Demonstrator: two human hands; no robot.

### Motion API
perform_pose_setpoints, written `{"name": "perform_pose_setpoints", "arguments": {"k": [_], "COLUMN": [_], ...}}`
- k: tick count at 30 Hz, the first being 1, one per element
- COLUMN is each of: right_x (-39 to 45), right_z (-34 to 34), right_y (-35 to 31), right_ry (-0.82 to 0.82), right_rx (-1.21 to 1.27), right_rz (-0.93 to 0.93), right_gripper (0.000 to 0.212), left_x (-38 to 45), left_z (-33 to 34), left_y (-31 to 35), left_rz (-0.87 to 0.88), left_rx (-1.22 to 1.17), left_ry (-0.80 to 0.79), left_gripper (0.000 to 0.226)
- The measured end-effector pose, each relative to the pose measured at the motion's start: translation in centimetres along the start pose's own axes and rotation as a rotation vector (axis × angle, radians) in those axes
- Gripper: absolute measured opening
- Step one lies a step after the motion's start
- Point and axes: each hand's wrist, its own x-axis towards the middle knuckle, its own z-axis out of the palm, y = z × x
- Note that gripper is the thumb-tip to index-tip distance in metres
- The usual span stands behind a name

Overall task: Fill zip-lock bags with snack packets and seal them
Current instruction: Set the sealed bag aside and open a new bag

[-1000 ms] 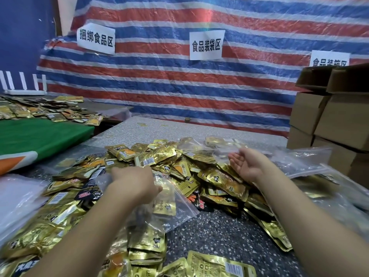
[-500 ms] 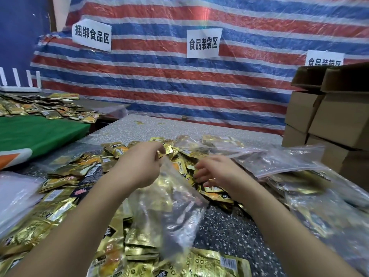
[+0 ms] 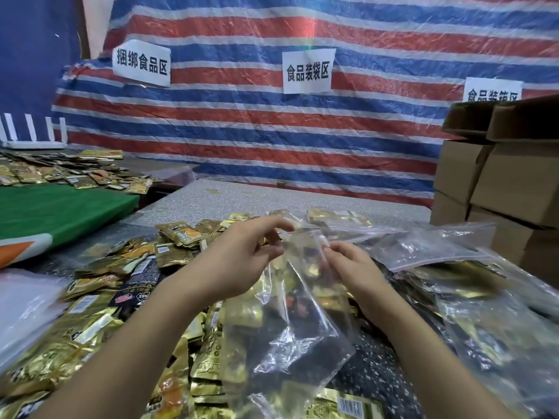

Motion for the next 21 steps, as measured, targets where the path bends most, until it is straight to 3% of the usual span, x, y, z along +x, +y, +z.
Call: {"name": "perform_pose_setpoints", "arguments": {"k": [3,8,10,12,14,16,18,21], "right_x": [0.4,0.1,0.1,0.4,0.5,0.3,-0.3,-1.1], "right_z": [-1.6,-3.5,-3.4,-3.2,-3.1,-3.0,-2.5,-1.0], "right_y": [0.2,0.8,0.6,0.2,-0.4,-1.2,-2.1,-3.4], "right_ry": [-0.058,-0.34,-0.248,-0.026,0.213,0.341,0.366,0.27], "right_rx": [0.077,-0.101,-0.11,-0.058,0.024,0.104,0.096,0.024], "right_rz": [0.099,0.118,0.139,0.14,0.066,-0.026,-0.086,-0.133], "right_gripper": [0.025,0.028,0.032,0.024,0.025,0.027,0.026,0.025], "left_x": [0.2,0.6,0.6,0.5,0.4,0.1,-0.2,-0.6], "left_z": [-0.2,0.0,0.0,-0.2,-0.1,0.2,0.9,2.4], "left_y": [-0.6,-1.4,-1.6,-1.5,-0.9,0.2,1.6,3.0], "left_rz": [-0.027,-0.035,-0.064,-0.059,-0.006,0.055,0.074,0.058], "left_rx": [0.03,0.232,0.352,0.406,0.402,0.337,0.195,0.006], "left_ry": [0.017,0.105,0.167,0.247,0.318,0.339,0.27,0.113], "left_gripper": [0.033,0.03,0.033,0.034,0.029,0.019,0.01,0.019]}}
